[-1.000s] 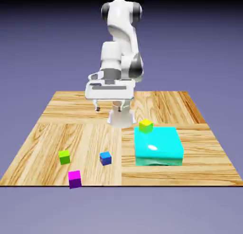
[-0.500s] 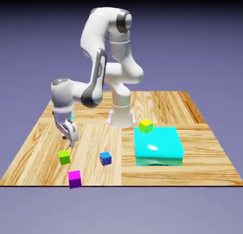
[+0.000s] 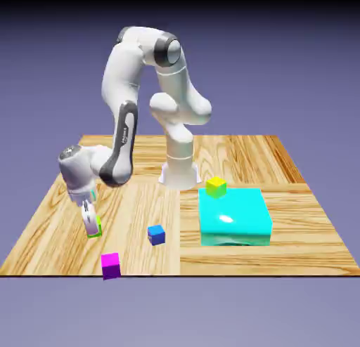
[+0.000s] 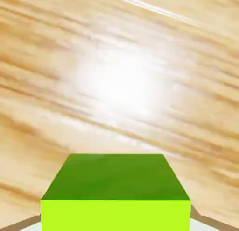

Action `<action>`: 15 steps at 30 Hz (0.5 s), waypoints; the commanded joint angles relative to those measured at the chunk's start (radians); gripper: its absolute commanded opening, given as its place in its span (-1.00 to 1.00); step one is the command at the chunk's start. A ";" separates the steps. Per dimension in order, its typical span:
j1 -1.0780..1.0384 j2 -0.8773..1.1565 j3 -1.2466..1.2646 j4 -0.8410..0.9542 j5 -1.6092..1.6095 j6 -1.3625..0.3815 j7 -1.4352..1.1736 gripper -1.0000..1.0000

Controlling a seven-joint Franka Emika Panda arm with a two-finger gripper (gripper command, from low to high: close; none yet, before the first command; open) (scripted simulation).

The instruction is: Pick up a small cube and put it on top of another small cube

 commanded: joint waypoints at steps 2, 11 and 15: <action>0.045 0.022 0.003 0.072 -0.012 -0.051 0.003 -1.00; 0.233 0.115 0.019 0.375 -0.054 -0.261 0.008 -1.00; 0.220 0.224 0.047 0.359 -0.017 -0.138 -0.018 -1.00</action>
